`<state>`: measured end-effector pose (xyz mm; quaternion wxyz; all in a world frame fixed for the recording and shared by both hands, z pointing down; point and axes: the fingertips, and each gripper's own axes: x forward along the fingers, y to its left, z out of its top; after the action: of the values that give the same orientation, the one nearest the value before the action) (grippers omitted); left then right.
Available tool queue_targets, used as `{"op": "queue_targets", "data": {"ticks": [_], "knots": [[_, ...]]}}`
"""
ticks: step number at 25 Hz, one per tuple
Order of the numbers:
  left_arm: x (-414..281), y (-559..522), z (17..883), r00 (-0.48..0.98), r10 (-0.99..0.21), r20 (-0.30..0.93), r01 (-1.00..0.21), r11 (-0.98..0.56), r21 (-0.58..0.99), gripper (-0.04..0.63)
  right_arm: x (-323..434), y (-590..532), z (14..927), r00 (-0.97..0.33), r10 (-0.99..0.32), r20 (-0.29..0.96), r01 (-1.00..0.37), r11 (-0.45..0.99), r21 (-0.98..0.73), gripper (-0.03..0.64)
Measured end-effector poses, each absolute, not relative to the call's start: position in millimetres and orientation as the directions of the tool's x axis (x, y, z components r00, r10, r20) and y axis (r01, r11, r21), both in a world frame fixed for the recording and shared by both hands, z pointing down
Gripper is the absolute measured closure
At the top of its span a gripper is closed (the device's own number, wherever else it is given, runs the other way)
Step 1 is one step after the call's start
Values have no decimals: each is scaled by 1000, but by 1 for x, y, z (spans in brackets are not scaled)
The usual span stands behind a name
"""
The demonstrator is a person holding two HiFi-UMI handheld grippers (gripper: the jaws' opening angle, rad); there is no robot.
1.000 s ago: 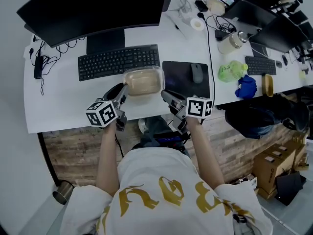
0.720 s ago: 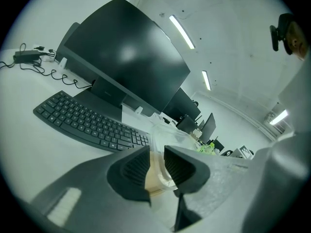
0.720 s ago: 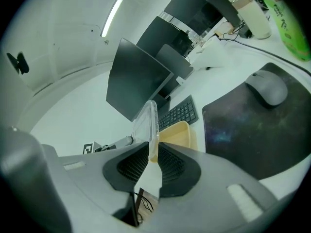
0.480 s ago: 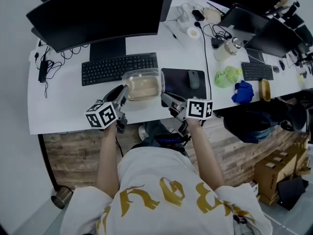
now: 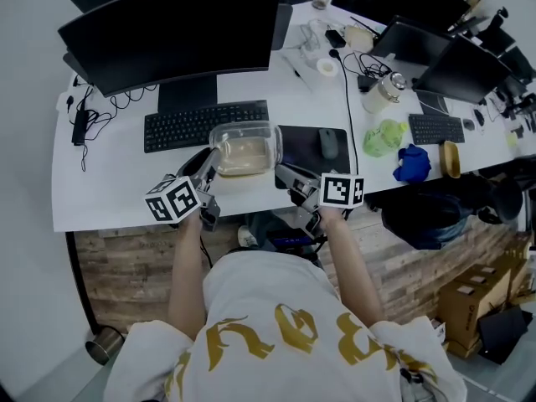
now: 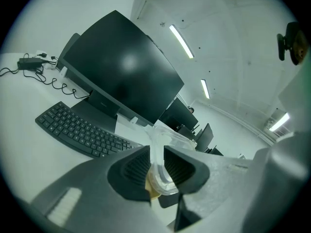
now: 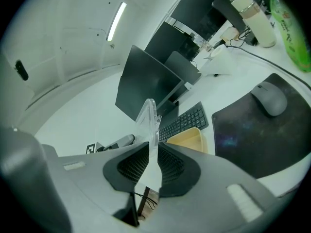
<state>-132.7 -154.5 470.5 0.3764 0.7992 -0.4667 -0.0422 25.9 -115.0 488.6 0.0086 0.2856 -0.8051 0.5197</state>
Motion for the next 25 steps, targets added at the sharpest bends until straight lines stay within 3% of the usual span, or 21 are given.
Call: {"op": "queue_targets", "data": {"ticks": [25], "knots": [[-137, -158, 463, 555, -791, 258, -702, -279, 655, 519, 22, -118, 481, -840, -455, 296, -460, 305, -834, 546]]}}
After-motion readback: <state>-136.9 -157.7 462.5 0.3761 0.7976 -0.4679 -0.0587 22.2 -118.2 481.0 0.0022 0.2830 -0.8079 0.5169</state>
